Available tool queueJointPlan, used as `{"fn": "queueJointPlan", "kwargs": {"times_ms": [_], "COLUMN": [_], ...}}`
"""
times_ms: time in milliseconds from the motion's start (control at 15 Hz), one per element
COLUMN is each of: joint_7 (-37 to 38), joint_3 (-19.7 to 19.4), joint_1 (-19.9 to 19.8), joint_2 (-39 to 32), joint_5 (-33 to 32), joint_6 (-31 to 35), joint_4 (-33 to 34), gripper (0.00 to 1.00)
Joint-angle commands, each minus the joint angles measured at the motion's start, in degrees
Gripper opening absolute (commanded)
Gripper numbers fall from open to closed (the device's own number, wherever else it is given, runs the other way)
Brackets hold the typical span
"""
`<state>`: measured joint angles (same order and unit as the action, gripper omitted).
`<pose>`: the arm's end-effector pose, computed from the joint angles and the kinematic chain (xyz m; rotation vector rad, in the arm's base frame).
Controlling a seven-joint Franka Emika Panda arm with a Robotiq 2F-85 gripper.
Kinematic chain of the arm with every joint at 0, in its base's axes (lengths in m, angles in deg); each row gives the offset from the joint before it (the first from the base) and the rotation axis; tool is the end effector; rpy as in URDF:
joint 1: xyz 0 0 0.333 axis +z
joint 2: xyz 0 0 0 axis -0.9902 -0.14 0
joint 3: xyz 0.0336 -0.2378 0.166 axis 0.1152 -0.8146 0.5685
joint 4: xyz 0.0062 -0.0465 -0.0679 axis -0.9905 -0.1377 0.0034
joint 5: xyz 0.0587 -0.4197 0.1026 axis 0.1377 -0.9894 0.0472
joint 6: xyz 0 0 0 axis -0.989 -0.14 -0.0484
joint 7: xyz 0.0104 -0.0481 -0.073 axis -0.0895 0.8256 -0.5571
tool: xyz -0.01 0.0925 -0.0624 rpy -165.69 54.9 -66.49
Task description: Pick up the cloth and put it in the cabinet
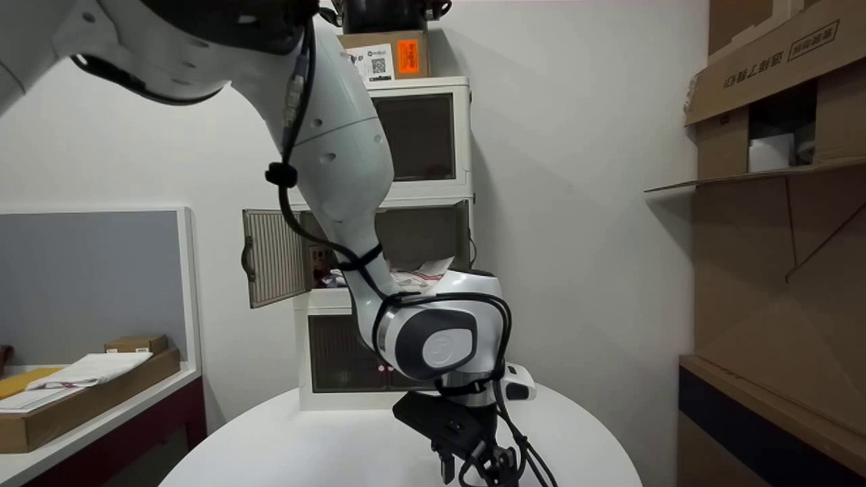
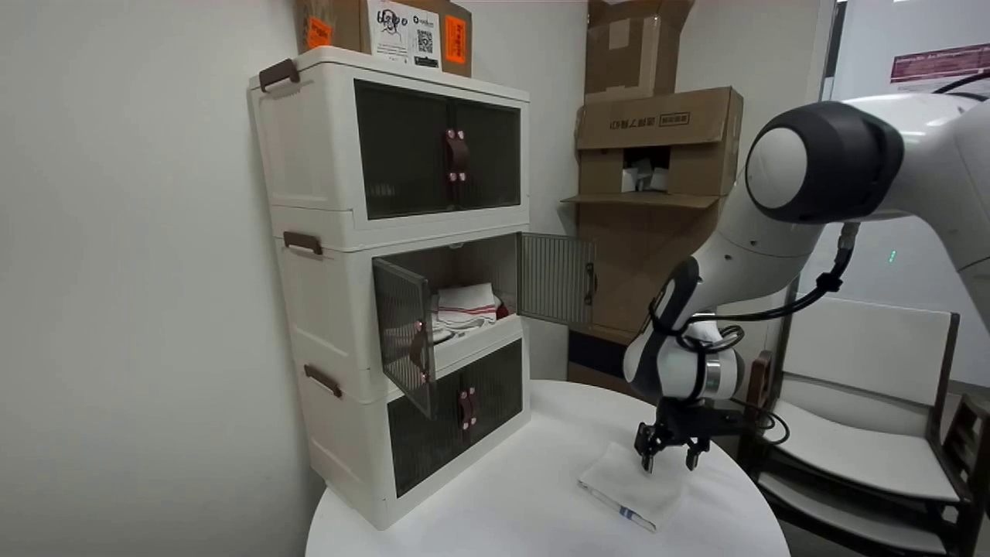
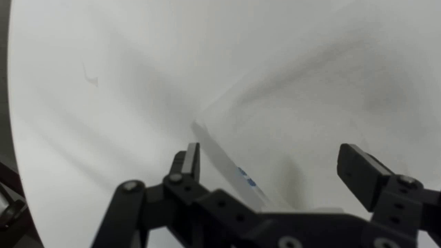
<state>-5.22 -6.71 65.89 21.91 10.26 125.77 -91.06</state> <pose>0.5149 -0.2353 0.0631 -3.0642 0.6024 -0.0405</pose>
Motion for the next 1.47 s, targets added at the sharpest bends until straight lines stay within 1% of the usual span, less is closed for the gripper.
{"fn": "queueJointPlan", "kwargs": {"times_ms": [0, 267, 600, 1000, 1067, 1133, 1267, 1333, 1400], "joint_7": [2.5, 4.1, 6.4, 6.6, 6.3, 6.1, 5.7, 5.6, 5.4], "joint_3": [1.2, 1.5, 1.6, 2.7, 3.0, 3.4, 4.4, 4.8, 5.3], "joint_1": [-1.9, -2.3, -2.1, -2.4, -2.5, -2.7, -3.2, -3.4, -3.7], "joint_2": [-4.6, -7.1, -9.0, -9.6, -9.4, -9.0, -8.3, -8.0, -7.5], "joint_5": [-0.8, -0.6, -0.6, -0.5, -0.4, -0.3, 0.2, 0.4, 0.6], "joint_6": [-0.4, 0.3, -0.4, -1.6, -1.8, -2.1, -2.6, -3.0, -3.3], "joint_4": [4.3, 6.2, 8.1, 8.3, 8.1, 7.9, 7.7, 7.6, 7.6], "gripper": [1.0, 1.0, 1.0, 1.0, 0.86, 0.74, 0.58, 0.52, 0.43]}}
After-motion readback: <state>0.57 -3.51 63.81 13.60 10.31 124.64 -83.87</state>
